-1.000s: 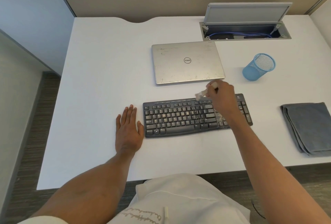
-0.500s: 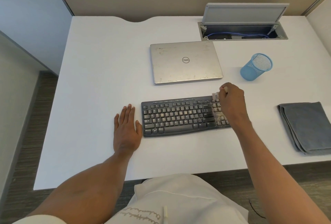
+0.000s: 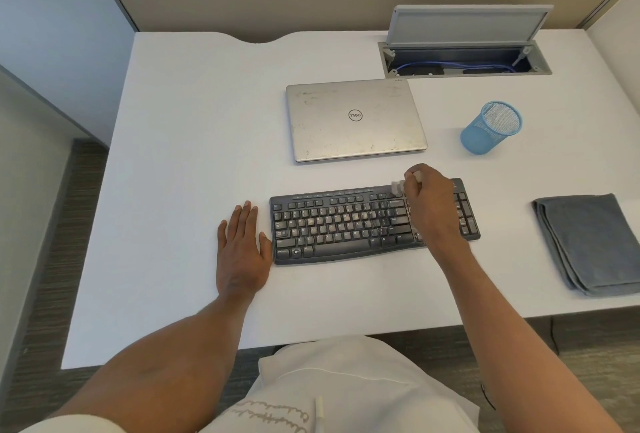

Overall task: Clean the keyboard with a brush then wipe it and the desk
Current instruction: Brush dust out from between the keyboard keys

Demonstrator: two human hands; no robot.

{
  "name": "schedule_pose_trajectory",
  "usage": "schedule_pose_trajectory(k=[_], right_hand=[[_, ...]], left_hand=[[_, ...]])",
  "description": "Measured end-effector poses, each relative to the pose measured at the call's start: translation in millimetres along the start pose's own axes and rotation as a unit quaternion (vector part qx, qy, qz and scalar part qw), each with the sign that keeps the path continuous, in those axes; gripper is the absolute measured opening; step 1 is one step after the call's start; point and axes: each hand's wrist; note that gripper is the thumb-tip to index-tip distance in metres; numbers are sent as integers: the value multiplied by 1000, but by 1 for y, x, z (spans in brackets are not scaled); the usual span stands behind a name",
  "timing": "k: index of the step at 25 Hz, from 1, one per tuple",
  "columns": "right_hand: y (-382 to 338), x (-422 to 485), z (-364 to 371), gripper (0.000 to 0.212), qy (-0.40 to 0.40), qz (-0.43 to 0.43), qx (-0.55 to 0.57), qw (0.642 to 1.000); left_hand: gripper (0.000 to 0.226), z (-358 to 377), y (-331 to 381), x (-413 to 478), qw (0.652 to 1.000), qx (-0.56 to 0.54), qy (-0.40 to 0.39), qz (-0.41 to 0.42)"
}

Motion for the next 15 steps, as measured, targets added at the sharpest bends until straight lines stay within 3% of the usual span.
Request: schedule_pose_trajectory(k=[3,10,15], right_hand=[[-2,-3,11,21,-3,-16,22,1000],[3,1,12,21,-63,-12,-63,996],[-10,5,9,23,-14,-24,-17,999]], left_hand=[[65,0,0,0,1000,4,2,0],[65,0,-1,0,1000,7,-2,-5],[65,0,-1,0,1000,4,0,-2]])
Point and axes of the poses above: each hand's wrist, its own x-axis towards the middle knuckle, its own z-axis out of the palm, y = z × x, and after that the axes turned 8 degrees about -x, right-handed
